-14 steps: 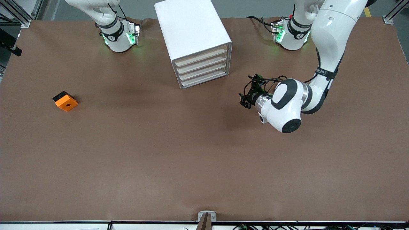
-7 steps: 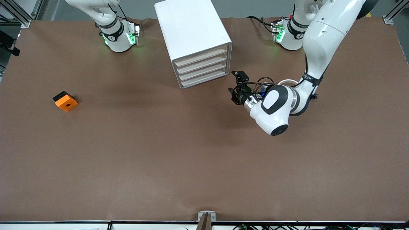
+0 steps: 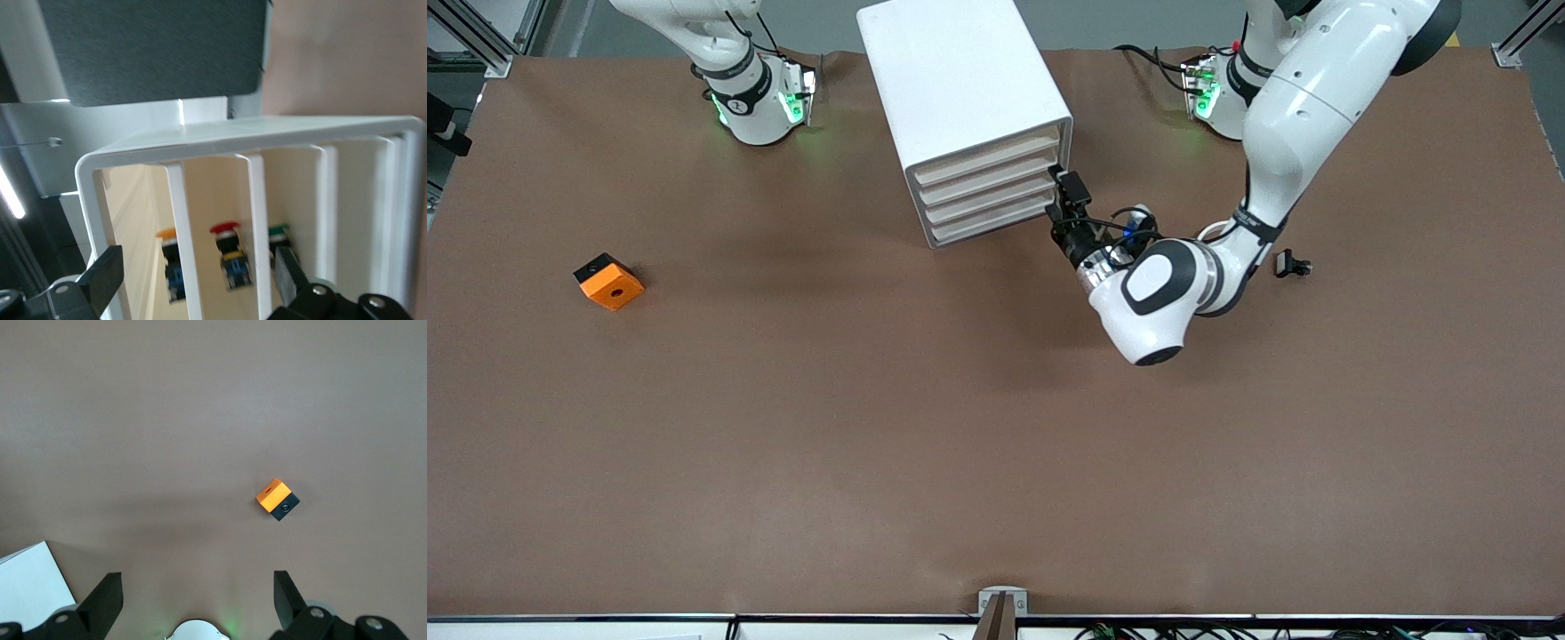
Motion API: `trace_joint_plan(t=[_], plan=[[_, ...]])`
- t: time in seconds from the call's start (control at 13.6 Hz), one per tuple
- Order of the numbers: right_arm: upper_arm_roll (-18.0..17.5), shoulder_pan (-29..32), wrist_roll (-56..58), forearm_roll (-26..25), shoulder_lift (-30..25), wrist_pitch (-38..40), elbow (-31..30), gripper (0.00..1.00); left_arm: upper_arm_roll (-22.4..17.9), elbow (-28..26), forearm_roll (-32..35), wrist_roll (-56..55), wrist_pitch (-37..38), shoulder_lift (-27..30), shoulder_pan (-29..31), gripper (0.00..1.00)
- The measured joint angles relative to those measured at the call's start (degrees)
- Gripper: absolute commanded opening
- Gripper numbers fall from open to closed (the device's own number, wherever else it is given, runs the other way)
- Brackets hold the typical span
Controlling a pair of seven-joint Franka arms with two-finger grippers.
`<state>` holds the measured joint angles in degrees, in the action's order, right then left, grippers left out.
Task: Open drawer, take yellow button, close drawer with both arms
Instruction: 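Grasp the drawer handle of the white cabinet with the left gripper, then pull the drawer open with the left gripper while the right gripper approaches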
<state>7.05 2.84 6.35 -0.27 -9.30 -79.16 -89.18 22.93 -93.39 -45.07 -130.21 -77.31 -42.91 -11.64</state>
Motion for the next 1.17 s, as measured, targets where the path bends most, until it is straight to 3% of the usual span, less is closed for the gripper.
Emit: trace_joint_plan(t=[0.15, 0.37, 0.88, 1.17], plan=[[-0.2, 0.0, 0.0, -0.62, 0.03, -0.72, 0.0, 1.0, 0.12, -0.11, -0.03, -0.72, 1.22, -1.15, -1.98, 0.68], [-0.51, 0.0, 0.0, -1.22, 0.07, -1.08, 0.0, 1.0, 0.17, -0.25, -0.04, -0.74, 1.95, -2.5, -3.71, 0.52], [-0.39, 0.26, 0.0, -1.46, 2.12, -1.41, -0.16, 1.0, 0.97, -0.36, -0.09, -0.74, 4.78, -2.65, -5.17, 0.46], [-0.16, 0.63, 0.0, -1.93, 11.2, -3.12, 0.25, 1.0, 1.99, -0.41, -0.09, -0.74, 4.96, -2.64, -5.56, 0.16]])
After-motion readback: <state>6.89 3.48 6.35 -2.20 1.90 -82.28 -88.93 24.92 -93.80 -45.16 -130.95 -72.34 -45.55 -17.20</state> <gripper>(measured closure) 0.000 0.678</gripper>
